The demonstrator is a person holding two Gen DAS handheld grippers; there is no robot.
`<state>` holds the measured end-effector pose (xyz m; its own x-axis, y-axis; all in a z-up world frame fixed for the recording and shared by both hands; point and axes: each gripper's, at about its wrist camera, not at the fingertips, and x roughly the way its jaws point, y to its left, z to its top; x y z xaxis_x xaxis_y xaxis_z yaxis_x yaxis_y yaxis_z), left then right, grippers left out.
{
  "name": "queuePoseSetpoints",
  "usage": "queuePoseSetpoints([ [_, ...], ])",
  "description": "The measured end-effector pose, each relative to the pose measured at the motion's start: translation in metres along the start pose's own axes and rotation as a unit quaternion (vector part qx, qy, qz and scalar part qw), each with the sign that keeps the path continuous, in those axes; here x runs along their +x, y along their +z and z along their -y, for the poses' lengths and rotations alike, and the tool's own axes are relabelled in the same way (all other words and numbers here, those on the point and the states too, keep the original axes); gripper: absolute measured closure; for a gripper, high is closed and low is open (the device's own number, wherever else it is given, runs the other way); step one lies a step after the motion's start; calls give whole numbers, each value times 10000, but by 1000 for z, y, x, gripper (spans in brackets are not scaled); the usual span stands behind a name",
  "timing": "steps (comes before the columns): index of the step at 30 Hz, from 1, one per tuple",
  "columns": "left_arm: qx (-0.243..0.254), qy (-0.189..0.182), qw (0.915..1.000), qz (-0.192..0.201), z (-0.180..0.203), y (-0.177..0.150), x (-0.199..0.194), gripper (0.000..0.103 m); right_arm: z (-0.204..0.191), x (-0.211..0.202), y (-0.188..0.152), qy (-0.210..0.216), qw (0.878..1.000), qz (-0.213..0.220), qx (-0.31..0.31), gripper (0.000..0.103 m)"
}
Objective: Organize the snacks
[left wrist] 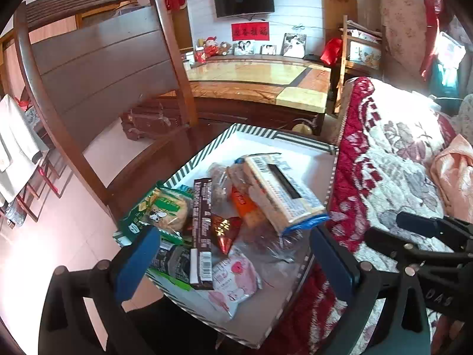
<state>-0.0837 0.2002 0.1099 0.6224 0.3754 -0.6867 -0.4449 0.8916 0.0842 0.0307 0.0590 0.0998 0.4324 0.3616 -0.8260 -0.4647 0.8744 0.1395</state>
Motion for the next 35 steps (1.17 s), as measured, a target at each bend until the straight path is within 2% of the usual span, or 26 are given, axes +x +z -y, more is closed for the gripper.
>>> queuePoseSetpoints([
  [9,30,-98,9999,-7,6,-8,-10,1,1,-10,-14,-35,10000,-30,-54,40],
  [24,29,-99,9999,-56,4,-10,-9,1,1,-11,-13,-21,10000,-43,-57,40],
  [35,169,-114,9997,104,11,-11,-9,1,2,-6,-15,-13,9999,-125,-41,40],
])
